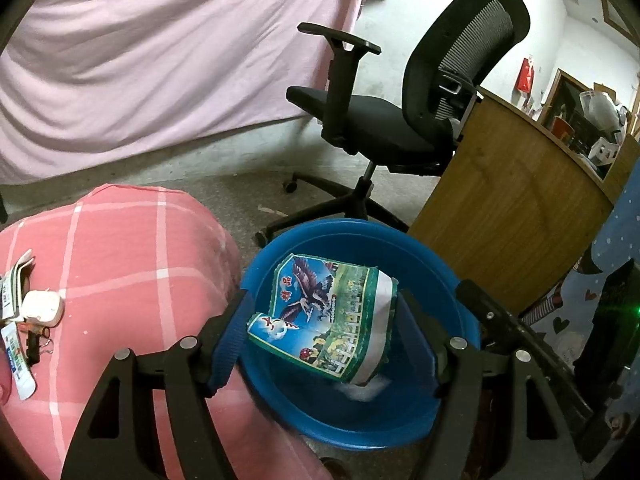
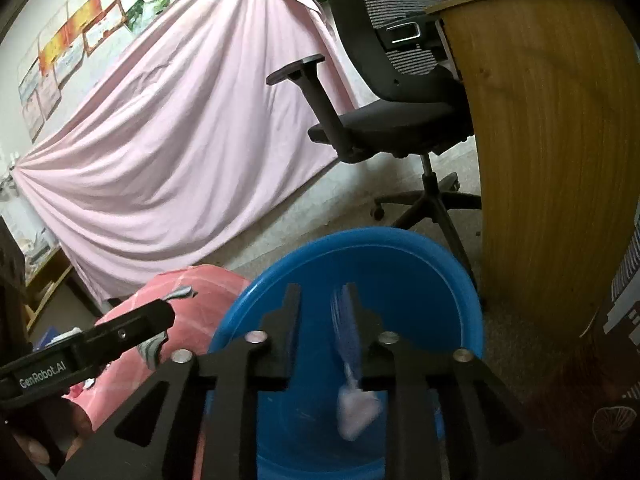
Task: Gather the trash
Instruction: 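Carry both items over the blue bucket and open both tools to drop them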
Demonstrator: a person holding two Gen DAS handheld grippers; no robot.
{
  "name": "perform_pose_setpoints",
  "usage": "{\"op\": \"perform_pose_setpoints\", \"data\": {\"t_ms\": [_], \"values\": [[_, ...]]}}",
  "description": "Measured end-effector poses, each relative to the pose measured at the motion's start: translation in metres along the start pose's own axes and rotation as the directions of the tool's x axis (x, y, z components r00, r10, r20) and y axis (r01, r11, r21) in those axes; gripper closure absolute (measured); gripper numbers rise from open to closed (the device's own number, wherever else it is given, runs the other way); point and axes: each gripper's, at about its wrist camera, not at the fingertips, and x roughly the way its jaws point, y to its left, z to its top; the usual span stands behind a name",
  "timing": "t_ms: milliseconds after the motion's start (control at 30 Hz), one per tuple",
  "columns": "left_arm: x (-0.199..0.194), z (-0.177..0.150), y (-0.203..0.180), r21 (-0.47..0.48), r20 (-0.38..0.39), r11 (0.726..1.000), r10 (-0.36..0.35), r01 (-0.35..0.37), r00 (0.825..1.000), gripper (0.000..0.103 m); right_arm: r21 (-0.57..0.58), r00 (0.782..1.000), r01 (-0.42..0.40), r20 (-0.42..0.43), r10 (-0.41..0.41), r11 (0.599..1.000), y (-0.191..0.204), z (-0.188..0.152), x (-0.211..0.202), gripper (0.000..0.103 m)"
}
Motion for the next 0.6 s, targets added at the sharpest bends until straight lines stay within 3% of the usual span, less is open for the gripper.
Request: {"op": "perform_pose_setpoints", "data": {"t_ms": [533,600], "values": [[-0.011,0.0,0.011,-0.036,0.026,0.999,-0.023,0.024,0.999,0.035,0.004,0.998,0.011,0.064,-0.011,1.0,-0.002,0.008,-0.009,0.07],[-0.011,0.001,0.012,-0.042,0.026,0.999,-0.027,0.028,0.999,0.035,0.007,0.998,0.012,0.068,-0.013,1.0,-0.002,0.008,-0.01,0.064]]}}
